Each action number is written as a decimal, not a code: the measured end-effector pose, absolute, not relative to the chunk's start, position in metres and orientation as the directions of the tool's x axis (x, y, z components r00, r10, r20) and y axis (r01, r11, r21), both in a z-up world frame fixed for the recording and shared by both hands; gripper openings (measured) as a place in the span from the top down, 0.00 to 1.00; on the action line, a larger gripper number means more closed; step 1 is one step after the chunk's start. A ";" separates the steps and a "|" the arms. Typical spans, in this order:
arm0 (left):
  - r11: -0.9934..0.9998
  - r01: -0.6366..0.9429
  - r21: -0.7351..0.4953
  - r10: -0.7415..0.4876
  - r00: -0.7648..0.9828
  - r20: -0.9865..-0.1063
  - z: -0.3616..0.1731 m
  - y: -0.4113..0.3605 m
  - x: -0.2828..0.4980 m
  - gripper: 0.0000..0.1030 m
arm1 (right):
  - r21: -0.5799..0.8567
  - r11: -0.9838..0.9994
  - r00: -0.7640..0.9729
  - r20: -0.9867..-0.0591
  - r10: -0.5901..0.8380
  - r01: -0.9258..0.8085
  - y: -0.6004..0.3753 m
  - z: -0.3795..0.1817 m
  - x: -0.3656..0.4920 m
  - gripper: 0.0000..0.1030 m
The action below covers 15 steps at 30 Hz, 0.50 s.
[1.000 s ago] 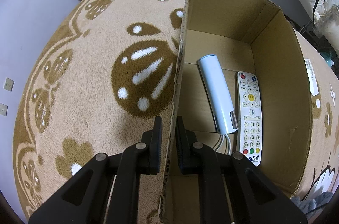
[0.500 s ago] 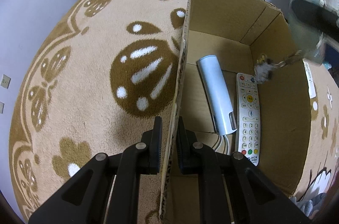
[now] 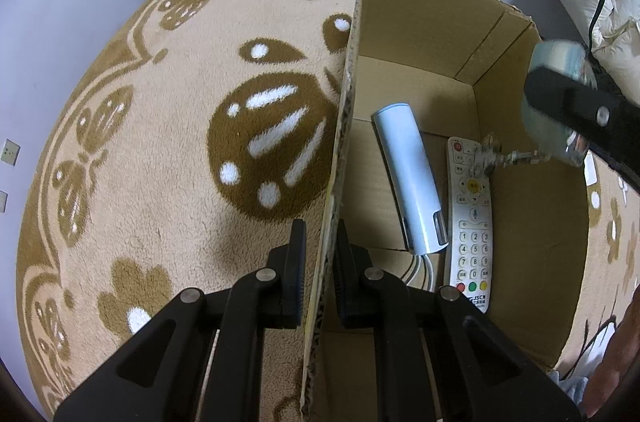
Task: Organize rigid objects
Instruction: 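Lift the printed mug with the right gripper and release it inside the box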
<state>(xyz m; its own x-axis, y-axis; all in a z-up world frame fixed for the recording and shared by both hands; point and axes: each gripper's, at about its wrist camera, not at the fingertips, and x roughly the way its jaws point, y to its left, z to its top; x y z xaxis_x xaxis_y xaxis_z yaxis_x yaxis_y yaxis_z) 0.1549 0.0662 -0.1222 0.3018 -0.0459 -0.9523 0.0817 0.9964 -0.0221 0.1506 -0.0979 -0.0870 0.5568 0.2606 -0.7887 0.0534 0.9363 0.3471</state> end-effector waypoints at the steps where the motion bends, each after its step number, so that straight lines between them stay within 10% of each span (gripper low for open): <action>1: 0.996 0.079 -0.027 -0.049 0.301 -0.952 -0.122 0.067 0.155 0.88 | 0.348 0.936 0.556 -0.788 0.264 0.049 -0.098 -0.088 0.150 0.38; 12: 0.997 0.078 -0.016 -0.039 0.303 -0.952 -0.122 0.066 0.156 0.87 | 0.376 0.925 0.564 -0.776 0.283 0.053 -0.099 -0.081 0.139 0.35; 15: 0.996 0.085 -0.013 -0.039 0.305 -0.952 -0.121 0.066 0.155 0.89 | 0.385 0.919 0.584 -0.766 0.270 0.080 -0.105 -0.074 0.131 0.17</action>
<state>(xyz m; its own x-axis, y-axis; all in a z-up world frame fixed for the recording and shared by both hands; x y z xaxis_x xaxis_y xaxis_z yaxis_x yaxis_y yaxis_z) 0.1552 0.0656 -0.1207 0.3047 -0.0388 -0.9517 0.0850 0.9963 -0.0134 0.1314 -0.1052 -0.0742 0.5838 0.2698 -0.7658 0.0803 0.9194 0.3851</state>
